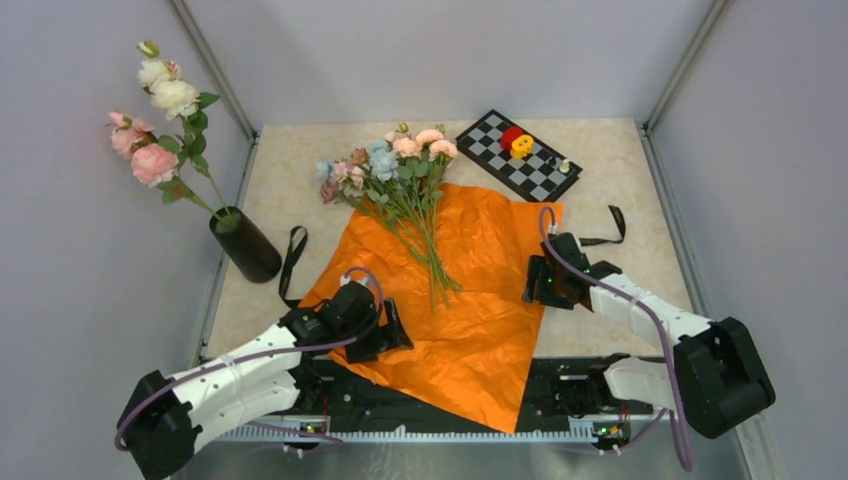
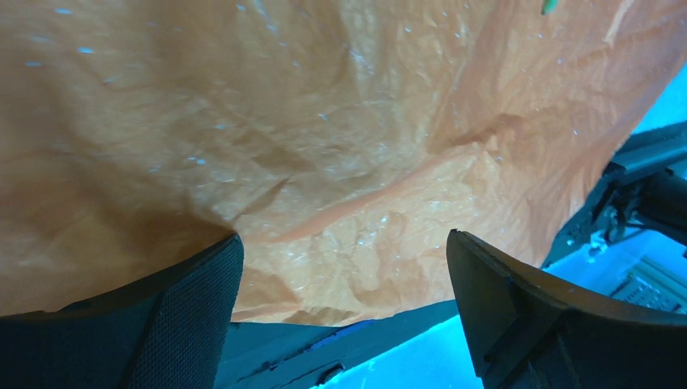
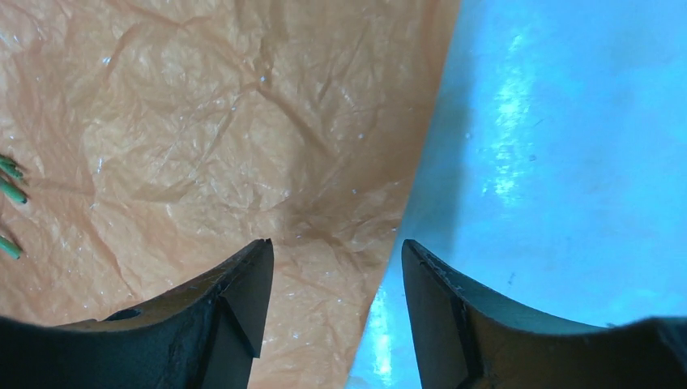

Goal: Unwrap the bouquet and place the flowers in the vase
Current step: Pick up the fake flower from the wrapping paper.

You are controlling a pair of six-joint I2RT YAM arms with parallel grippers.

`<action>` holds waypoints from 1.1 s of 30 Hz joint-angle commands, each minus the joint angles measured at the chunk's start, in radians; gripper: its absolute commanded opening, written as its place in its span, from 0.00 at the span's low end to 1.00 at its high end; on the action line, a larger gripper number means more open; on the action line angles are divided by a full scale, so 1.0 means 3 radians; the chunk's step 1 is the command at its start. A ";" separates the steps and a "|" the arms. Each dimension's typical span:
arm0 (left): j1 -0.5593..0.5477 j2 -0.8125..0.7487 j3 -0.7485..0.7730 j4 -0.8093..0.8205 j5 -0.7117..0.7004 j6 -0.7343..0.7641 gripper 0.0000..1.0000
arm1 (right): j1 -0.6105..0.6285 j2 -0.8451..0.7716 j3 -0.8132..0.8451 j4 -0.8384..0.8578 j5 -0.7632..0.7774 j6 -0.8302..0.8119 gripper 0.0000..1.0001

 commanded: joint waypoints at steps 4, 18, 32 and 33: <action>0.0327 0.0066 0.0564 -0.0346 -0.0281 0.0407 0.99 | -0.0113 -0.0064 0.0474 -0.0125 0.0112 -0.0262 0.70; 0.1686 0.1093 0.1106 0.0577 0.0215 0.0930 0.99 | -0.0817 0.0698 0.1171 0.0363 -0.0405 -0.0546 0.78; 0.2201 0.1420 0.0853 0.0850 0.0309 0.0999 0.99 | -0.1220 0.1540 0.1542 0.0666 -0.0473 -0.0761 0.66; 0.2208 0.1450 0.0851 0.0835 0.0307 0.1020 0.99 | -0.1224 0.1594 0.1561 0.0679 -0.0472 -0.0760 0.63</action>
